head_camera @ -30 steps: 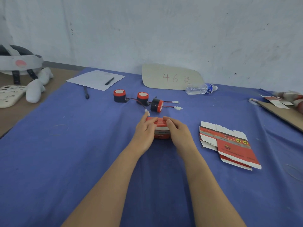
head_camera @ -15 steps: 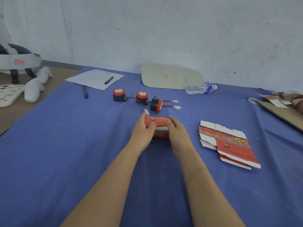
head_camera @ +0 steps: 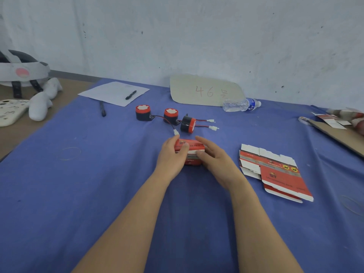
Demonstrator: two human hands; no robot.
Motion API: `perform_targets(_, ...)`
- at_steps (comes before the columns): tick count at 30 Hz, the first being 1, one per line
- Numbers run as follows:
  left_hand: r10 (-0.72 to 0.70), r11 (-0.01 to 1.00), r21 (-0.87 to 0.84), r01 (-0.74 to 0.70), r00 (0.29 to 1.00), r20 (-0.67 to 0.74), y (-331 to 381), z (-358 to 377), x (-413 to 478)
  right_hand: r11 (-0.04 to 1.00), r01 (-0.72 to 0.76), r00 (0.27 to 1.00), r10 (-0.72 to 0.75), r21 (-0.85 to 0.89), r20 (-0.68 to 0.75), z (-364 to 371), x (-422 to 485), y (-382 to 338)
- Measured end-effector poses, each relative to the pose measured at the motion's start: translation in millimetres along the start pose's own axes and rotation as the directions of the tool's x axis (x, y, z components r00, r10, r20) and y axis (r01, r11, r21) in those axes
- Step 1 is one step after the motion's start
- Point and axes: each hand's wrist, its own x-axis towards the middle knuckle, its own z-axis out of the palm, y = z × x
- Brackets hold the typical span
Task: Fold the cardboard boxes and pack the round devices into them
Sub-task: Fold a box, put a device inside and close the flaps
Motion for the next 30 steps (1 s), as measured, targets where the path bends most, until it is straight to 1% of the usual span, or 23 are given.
perform_targets(6,-0.015,1.0,-0.024,0.015,1.0,0.009,0.2,-2.3,0.8,0.992,0.064,0.997,-0.067,-0.106,-0.024,-0.5,-1.4,-1.4)
perform_targets(18,-0.029,0.999,-0.041,0.03,0.999,0.015,-0.5,-5.3,0.9,0.987,0.077,0.997,-0.073,-0.139,0.031,-5.3,-0.1,0.2)
perform_targets(20,-0.018,0.999,-0.042,0.019,0.999,0.026,-0.2,-5.4,-0.2,0.987,0.082,0.996,-0.08,-0.138,0.026,-4.6,1.1,0.9)
perform_targets(24,0.061,0.998,-0.005,-0.06,0.996,0.063,-1.9,-5.0,-3.7,0.981,0.095,0.995,-0.095,-0.167,0.006,-4.0,3.5,2.9)
perform_targets(30,0.067,0.998,-0.022,-0.067,0.997,0.024,-2.5,0.7,-2.7,0.98,0.103,0.995,-0.104,-0.173,0.003,-2.7,3.8,1.8)
